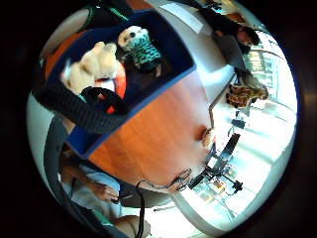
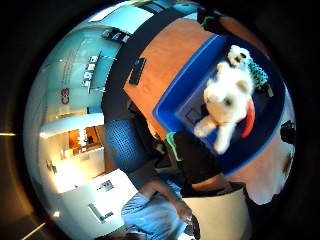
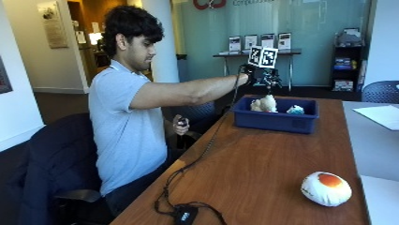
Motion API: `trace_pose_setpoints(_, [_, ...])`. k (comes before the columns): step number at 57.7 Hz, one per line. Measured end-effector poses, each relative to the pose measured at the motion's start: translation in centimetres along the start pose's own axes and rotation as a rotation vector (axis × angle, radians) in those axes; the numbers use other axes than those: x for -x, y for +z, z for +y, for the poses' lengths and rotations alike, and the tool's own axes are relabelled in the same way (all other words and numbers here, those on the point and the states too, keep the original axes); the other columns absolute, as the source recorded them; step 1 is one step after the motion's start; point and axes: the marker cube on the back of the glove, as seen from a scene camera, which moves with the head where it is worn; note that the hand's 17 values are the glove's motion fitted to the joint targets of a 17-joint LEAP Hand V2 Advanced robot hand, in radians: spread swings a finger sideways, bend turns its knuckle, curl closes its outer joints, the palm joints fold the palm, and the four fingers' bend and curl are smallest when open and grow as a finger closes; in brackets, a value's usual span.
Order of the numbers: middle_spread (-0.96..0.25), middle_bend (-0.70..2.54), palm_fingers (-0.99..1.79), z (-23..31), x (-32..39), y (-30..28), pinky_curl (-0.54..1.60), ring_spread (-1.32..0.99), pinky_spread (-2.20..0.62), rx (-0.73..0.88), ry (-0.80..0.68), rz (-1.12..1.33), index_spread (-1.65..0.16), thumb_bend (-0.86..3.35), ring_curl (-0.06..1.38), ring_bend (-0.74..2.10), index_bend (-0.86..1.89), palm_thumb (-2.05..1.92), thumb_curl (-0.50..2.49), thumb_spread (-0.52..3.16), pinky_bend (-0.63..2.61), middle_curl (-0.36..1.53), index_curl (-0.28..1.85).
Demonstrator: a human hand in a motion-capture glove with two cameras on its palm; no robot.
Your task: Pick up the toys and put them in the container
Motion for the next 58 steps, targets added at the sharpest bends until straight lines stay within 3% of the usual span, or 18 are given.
trace_pose_setpoints(8, [0.07, 0.18, -0.03, 1.7, -6.4, 1.0, 0.47, 0.03, -0.25, -0.044, 0.107, 0.003, -0.32, -0.03, 0.36, 0.54, 0.19, -0.02, 0.48, 1.31, 1.49, 0.17, 0.45])
trace_pose_setpoints(36, [0.05, 0.14, -0.11, 16.7, -43.7, 9.9, 0.31, 0.03, 0.06, -0.084, 0.833, -0.191, -0.36, 0.02, 0.27, 0.22, 0.19, 0.07, 0.37, 1.42, 1.08, 0.22, 0.44])
trace_pose_setpoints(51, [0.06, 0.14, -0.09, 16.5, -49.0, 15.2, 0.33, 0.03, 0.02, -0.011, 0.824, -0.286, -0.35, 0.14, 0.27, 0.18, 0.15, 0.27, 0.38, 1.58, 1.15, 0.21, 0.40])
trace_pose_setpoints(57, [0.07, 0.19, 0.27, 15.9, -49.2, 14.7, 0.30, 0.00, -0.11, -0.186, 0.797, -0.201, -0.33, 0.30, 0.30, 0.42, 0.19, 0.40, 0.39, 1.72, 1.08, 0.22, 0.38])
trace_pose_setpoints(58, [0.06, 0.21, 0.46, 15.9, -49.2, 14.4, 0.30, -0.02, -0.14, -0.211, 0.792, -0.195, -0.31, 0.34, 0.34, 0.53, 0.20, 0.46, 0.41, 1.73, 1.08, 0.23, 0.39])
